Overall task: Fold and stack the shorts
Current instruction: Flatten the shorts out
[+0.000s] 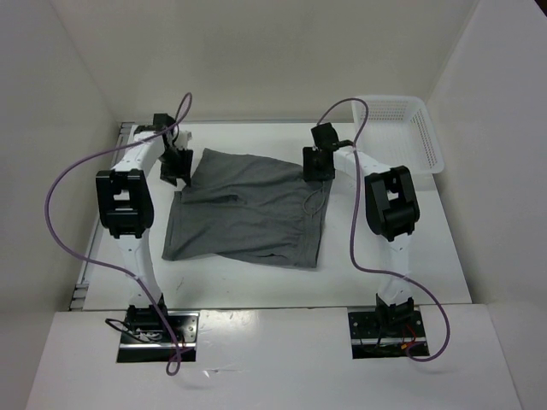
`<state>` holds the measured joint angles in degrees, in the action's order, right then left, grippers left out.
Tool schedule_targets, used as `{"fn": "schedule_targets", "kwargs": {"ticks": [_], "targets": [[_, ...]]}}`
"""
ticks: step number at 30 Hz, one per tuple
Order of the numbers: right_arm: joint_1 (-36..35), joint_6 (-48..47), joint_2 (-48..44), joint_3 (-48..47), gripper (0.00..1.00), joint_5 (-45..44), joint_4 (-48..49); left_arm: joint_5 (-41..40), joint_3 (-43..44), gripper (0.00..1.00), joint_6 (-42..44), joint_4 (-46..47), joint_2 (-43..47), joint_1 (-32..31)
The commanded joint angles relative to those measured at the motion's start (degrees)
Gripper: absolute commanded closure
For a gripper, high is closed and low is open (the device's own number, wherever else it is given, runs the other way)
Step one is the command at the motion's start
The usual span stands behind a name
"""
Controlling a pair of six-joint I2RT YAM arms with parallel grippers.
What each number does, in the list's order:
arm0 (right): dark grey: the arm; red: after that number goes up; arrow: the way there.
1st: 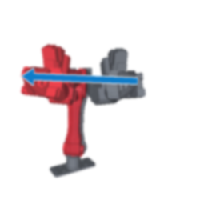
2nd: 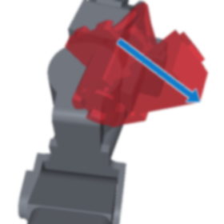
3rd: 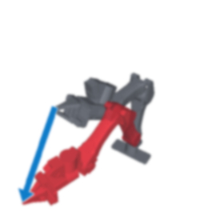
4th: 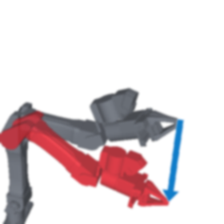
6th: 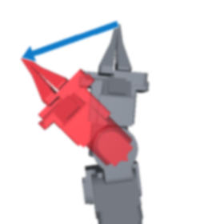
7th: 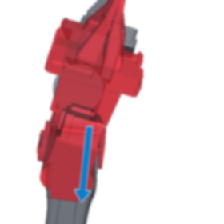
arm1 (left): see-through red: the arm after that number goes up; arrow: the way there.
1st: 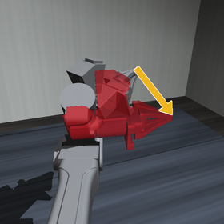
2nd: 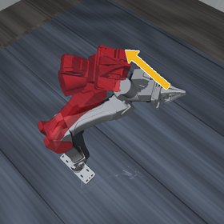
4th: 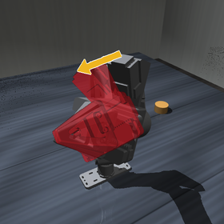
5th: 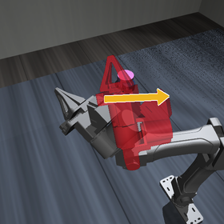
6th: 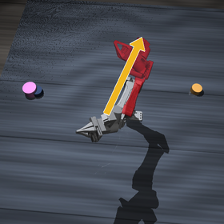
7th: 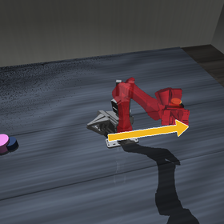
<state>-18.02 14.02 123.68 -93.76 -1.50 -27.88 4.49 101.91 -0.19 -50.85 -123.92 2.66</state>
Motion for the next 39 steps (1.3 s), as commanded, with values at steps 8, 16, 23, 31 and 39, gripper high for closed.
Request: {"fn": "schedule_targets", "kwargs": {"ticks": [8, 16, 23, 31, 39], "targets": [[-0.09, -2.07, -4.51, -5.03, 0.3, -6.15, -2.96, 5.0, 37.43, 0.37, 0.19, 3.66, -16.25, -3.27], [2.64, -1.45, -1.16, -5.47, 0.24, -4.31, -4.99, 5.53, 74.8, 0.3, 0.19, -11.45, -40.58, -4.33], [2.64, -3.21, -1.69, -1.08, 0.22, -0.52, -4.47, 7.11, 76.33, 0.28, 0.19, -11.99, -42.63, -4.85], [3.17, -3.82, 3.05, -2.39, 0.23, 2.38, -3.94, 6.06, 76.33, 0.39, 0.19, -11.99, -44.83, -4.85], [3.69, -4.35, 3.68, -3.01, 0.29, 2.46, -5.08, 7.81, 76.95, 0.88, 0.19, -13.04, -45.89, -4.85]]}}
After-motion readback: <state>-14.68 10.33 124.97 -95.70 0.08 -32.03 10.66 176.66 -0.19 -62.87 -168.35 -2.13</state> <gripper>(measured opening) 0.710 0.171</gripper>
